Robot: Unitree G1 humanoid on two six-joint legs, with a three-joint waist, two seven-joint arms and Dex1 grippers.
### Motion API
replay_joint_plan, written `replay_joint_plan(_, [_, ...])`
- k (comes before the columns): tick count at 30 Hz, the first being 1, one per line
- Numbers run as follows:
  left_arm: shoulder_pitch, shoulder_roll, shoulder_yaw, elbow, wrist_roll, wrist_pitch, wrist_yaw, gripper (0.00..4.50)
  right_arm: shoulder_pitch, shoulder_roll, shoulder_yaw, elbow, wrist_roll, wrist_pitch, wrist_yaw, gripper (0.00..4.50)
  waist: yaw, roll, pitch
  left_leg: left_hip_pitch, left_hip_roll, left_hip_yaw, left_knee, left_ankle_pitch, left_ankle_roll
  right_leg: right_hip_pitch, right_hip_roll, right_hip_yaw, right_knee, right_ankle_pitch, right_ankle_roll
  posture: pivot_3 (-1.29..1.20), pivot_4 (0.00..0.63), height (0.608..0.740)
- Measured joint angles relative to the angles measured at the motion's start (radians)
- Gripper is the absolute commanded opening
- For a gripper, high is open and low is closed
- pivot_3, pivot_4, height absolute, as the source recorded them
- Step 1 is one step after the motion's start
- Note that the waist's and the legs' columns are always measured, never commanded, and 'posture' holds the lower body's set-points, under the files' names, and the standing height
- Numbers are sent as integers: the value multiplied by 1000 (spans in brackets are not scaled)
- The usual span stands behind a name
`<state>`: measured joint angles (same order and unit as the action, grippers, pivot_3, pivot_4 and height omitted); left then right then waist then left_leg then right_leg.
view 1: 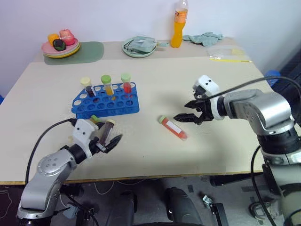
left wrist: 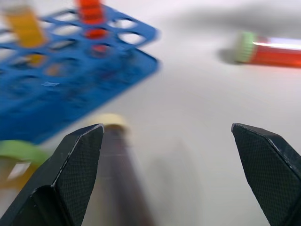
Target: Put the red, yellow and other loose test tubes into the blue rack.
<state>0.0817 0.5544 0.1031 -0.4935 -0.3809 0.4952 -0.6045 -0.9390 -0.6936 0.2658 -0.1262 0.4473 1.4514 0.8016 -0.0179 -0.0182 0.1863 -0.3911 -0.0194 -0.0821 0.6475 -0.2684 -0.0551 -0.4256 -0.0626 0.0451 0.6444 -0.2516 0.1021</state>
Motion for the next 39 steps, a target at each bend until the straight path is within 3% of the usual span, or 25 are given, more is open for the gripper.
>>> replay_joint_plan(4, [-41, -4, -118, -2, 20, -6, -27, 4481, -143, 93, 122, 99, -3, 140, -60, 4500, -1, 0, 0, 0, 0, 0, 0, 0, 0, 0, 0, 0, 0, 1, 3, 0, 150, 740])
replay_joint_plan(12, [-10, -13, -164, -10, 45, -27, -30, 4481, -169, 166, 213, 260, -11, 157, -144, 4500, -3, 0, 0, -1, 0, 0, 0, 0, 1, -1, 0, 0, 0, 2, 3, 0, 150, 740])
replay_joint_plan(15, [-3, -14, -176, -13, 49, -31, -33, 4500, -170, 194, 233, 279, -21, 157, -176, 3658, -3, 0, 0, -1, 0, 0, 0, 0, 1, -2, 0, 0, 1, 2, 3, 0, 150, 740])
replay_joint_plan(20, [-8, -22, -177, -46, 44, -23, -22, 4500, -170, 214, 244, 283, -33, 157, -206, 1087, -2, 0, 0, -1, 0, 0, 0, 0, 1, -2, 0, 0, 0, 2, 3, 0, 150, 740])
replay_joint_plan(21, [-8, -23, -177, -50, 44, -22, -21, 4500, -170, 213, 245, 279, -31, 157, -206, 750, -2, 0, 0, -1, 0, 0, 0, 0, 1, -2, 0, 0, 0, 2, 3, 0, 150, 740])
replay_joint_plan(27, [32, -25, -165, -60, 44, -23, 1, 4500, -132, 180, 212, 77, 60, 130, -145, 698, -4, 1, 0, -1, 0, 0, 0, -1, 1, -2, 1, 0, 0, 1, 3, 0, 150, 740])
replay_joint_plan(32, [91, -47, -74, -61, 25, -24, 40, 4500, 74, 290, 85, -54, 29, -298, -160, 698, -7, 1, 0, -1, 0, 0, 0, -1, 2, -1, 1, 0, 1, 2, 4, 0, 150, 740])
replay_joint_plan(36, [121, -81, 48, -60, 2, -27, 98, 4500, 118, 566, -16, 41, -23, -722, -242, 698, -27, 0, 0, 0, 1, -1, 0, -1, 1, -2, 2, 0, 3, 2, 4, 0, 150, 740])
replay_joint_plan(39, [115, -91, 103, -58, -2, -32, 130, 4500, 109, 710, -41, 217, -95, -973, -309, 698, -25, 0, 0, 0, 0, -1, 0, -1, 1, -1, 1, 0, 3, 2, 4, 0, 150, 740])
